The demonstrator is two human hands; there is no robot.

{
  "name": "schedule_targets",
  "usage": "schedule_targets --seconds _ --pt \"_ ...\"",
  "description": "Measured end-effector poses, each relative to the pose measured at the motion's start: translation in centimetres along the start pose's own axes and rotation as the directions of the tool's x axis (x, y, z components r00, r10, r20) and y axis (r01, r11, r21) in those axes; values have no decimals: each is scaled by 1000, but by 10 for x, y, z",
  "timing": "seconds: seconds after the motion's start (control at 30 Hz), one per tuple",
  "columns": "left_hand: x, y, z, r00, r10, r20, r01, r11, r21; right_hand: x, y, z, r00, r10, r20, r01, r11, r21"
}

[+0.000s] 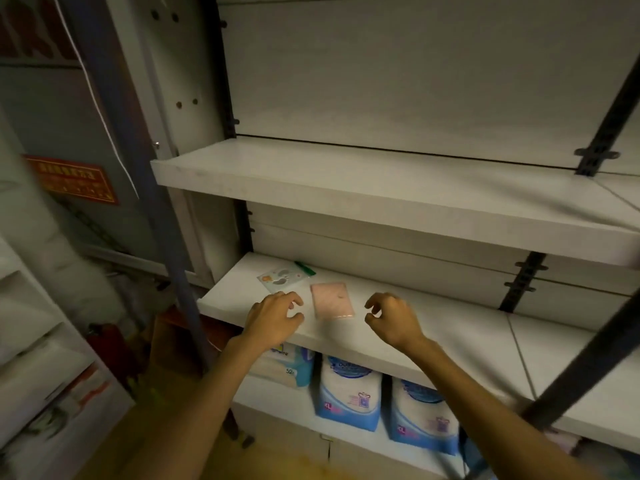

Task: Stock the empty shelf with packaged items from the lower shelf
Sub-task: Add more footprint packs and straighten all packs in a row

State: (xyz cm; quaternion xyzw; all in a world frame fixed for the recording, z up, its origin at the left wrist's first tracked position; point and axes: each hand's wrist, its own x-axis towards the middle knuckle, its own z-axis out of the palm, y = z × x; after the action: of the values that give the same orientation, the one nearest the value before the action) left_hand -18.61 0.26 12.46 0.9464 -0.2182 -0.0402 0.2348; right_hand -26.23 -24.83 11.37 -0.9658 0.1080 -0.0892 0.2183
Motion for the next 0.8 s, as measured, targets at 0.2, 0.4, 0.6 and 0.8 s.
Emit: schedule_targets --seconds 0.2,0.4,0.6,0.8 --pt "79 -70 -10 989 -121 84 116 991 59 60 -8 45 987 137 78 -138 990 6" --pt "124 -124 14 937 -226 266 151 950 273 98 -11 87 929 311 199 -308 950 -46" --pt "168 -166 29 928 -269 258 198 942 270 113 -15 122 827 474 303 -469 878 -94" --pt "210 -195 51 926 -278 256 231 952 200 122 -16 147 733 586 345 -583 803 -123"
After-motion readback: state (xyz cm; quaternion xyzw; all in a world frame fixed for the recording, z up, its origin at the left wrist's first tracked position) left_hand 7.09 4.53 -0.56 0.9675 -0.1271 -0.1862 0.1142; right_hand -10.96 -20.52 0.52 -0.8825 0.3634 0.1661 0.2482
